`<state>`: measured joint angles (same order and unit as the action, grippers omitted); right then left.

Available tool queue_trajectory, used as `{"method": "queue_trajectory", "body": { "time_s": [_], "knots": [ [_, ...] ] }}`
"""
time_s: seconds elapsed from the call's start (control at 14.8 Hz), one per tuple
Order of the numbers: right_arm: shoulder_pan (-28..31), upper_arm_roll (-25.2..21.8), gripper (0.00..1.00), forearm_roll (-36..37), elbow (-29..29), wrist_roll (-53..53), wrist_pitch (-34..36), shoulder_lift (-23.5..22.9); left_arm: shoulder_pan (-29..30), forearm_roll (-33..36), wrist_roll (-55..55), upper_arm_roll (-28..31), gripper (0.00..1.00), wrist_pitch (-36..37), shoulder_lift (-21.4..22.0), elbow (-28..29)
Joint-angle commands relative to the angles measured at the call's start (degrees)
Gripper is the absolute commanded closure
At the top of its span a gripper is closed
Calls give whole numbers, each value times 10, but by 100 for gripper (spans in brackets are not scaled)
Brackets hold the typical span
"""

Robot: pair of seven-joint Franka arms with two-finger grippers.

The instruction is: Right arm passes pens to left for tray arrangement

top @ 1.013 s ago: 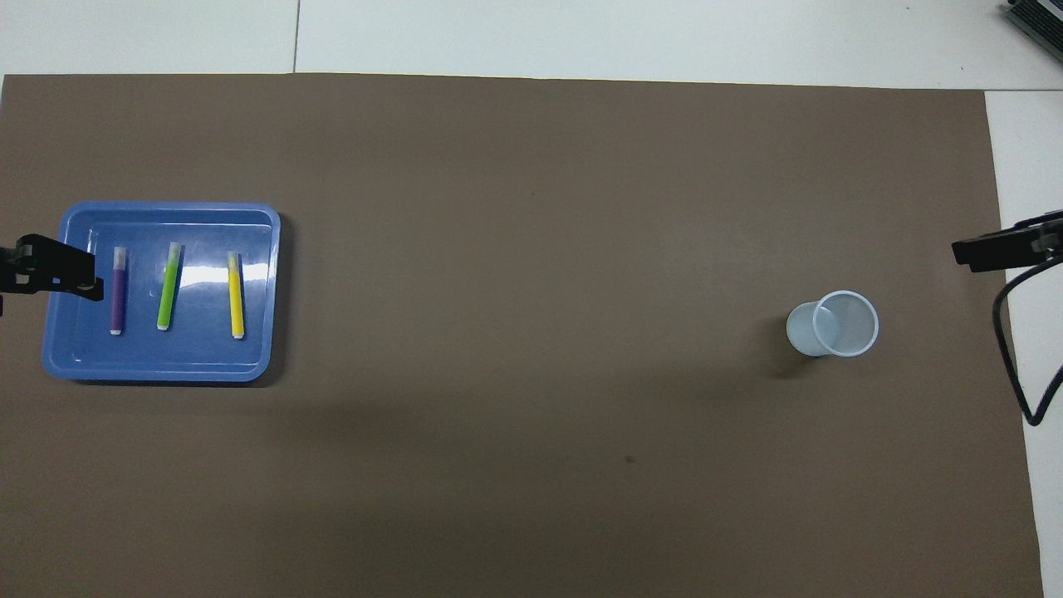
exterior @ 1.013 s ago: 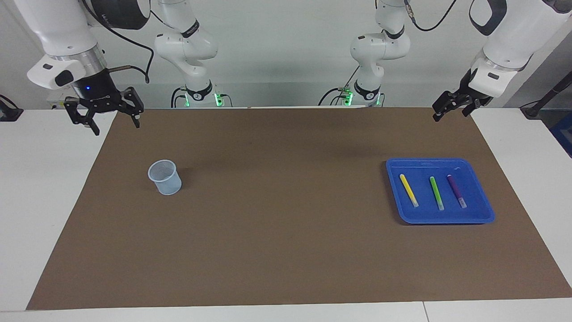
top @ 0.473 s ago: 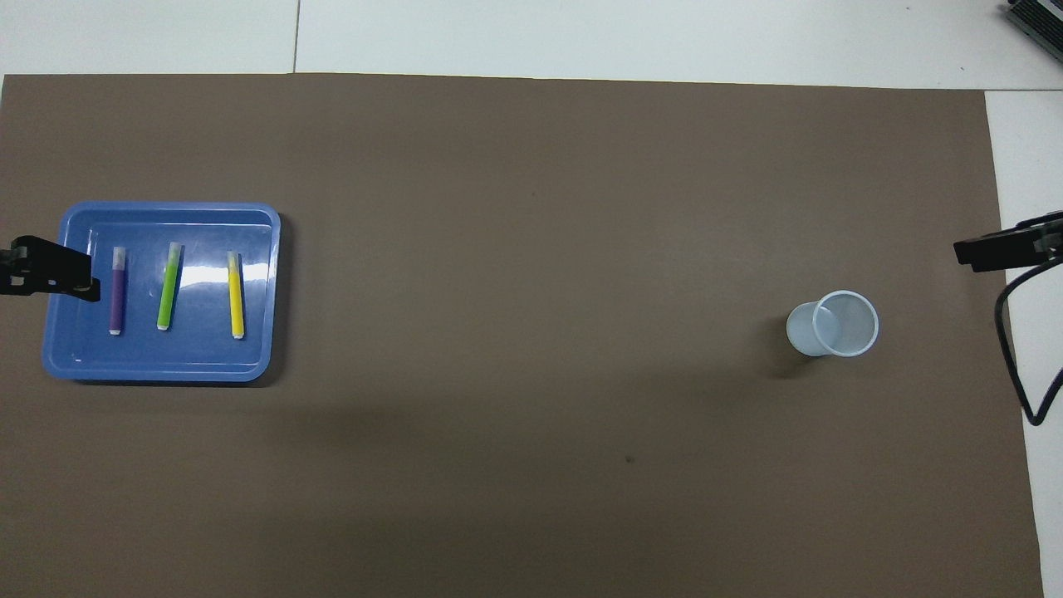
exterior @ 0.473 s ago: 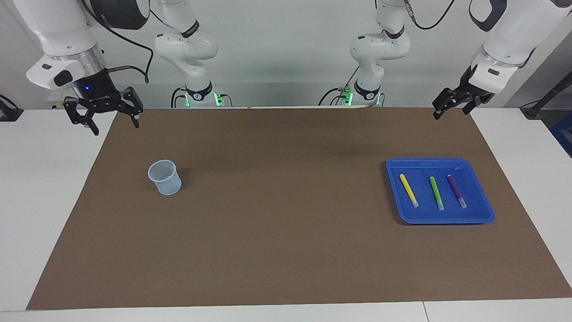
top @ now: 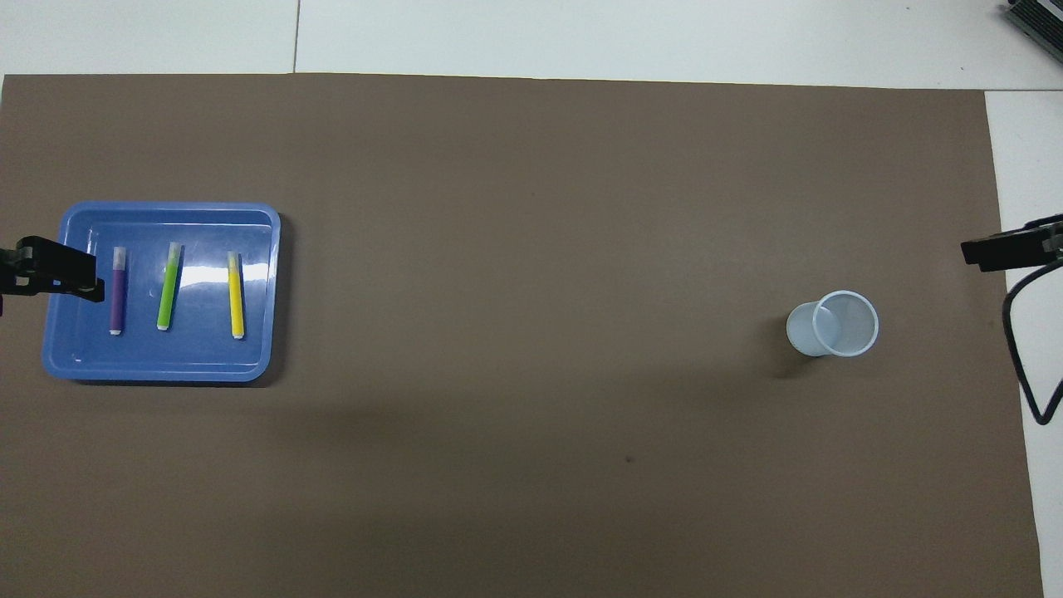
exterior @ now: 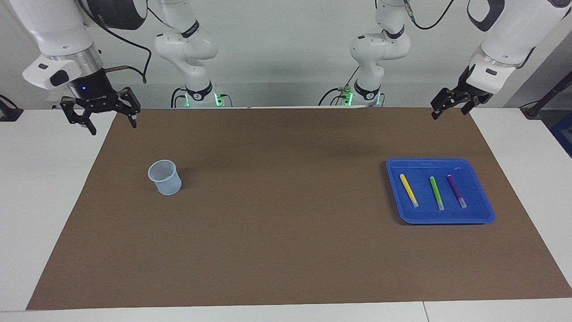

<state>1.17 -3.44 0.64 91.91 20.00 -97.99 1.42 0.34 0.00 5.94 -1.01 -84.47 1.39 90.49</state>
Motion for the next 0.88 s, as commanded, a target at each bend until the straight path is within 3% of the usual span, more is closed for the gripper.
{"method": "queue_trajectory", "body": {
  "time_s": [0.0, 0.81],
  "knots": [
    [5, 1, 0, -9, -2, -9, 2, 2, -11, 4, -7, 11, 0, 4, 7, 6],
    [5, 2, 0, -9, -2, -9, 2, 2, -11, 4, -5, 9, 0, -9, 18, 21]
  ]
}}
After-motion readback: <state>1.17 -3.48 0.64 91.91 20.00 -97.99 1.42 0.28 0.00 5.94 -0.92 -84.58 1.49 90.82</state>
